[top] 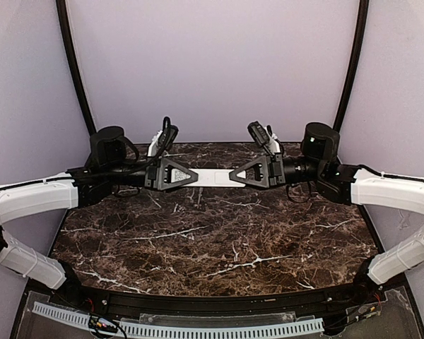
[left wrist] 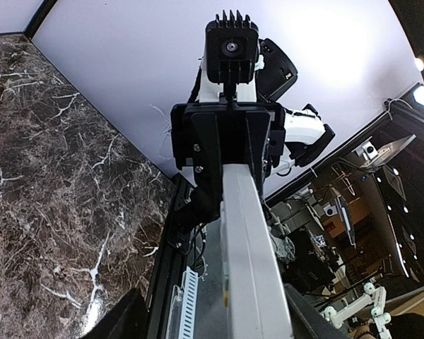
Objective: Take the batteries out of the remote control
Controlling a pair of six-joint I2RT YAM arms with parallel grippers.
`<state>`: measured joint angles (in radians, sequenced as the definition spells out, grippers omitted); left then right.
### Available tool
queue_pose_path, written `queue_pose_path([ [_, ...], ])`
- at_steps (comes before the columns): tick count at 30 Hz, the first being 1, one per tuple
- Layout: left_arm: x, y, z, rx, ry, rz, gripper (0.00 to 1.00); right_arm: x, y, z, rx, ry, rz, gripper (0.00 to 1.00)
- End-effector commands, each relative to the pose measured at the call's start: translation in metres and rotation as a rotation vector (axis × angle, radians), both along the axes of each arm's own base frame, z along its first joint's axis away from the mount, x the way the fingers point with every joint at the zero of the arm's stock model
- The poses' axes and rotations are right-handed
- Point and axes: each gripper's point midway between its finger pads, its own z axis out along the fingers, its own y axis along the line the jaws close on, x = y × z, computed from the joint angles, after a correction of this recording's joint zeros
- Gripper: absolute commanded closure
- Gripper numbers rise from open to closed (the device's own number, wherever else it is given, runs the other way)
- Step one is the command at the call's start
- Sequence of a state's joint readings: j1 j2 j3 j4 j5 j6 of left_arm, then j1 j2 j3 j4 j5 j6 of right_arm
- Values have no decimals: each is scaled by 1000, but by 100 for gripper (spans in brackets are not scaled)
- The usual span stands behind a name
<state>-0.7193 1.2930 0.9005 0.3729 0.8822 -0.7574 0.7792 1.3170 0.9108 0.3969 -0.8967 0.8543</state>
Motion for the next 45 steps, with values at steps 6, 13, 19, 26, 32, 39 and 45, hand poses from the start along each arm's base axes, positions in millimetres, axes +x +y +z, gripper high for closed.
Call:
queue_pose_path([
  [6, -9, -9, 10, -24, -13, -32, 48, 2, 7, -4, -5, -28, -13, 100],
  [13, -10, -13, 8, -26, -9, -30, 56, 1, 9, -8, -16, -26, -11, 100],
  [19, -9, -13, 7, -22, -6, -23, 63, 2, 9, -9, -18, -30, -24, 100],
  [26, -9, -13, 7, -19, 0, -19, 68, 2, 9, -9, -14, -36, -32, 100],
  [32, -10, -13, 10, -33, 2, -26, 89, 2, 9, -11, -13, -36, -41, 100],
  [39, -12, -11, 15, -46, -2, -26, 100, 8, 10, -17, -23, -34, -76, 100],
  [45, -8, -9, 9, 26, -31, 6, 99, 18, 10, -19, -59, -47, -129, 71],
])
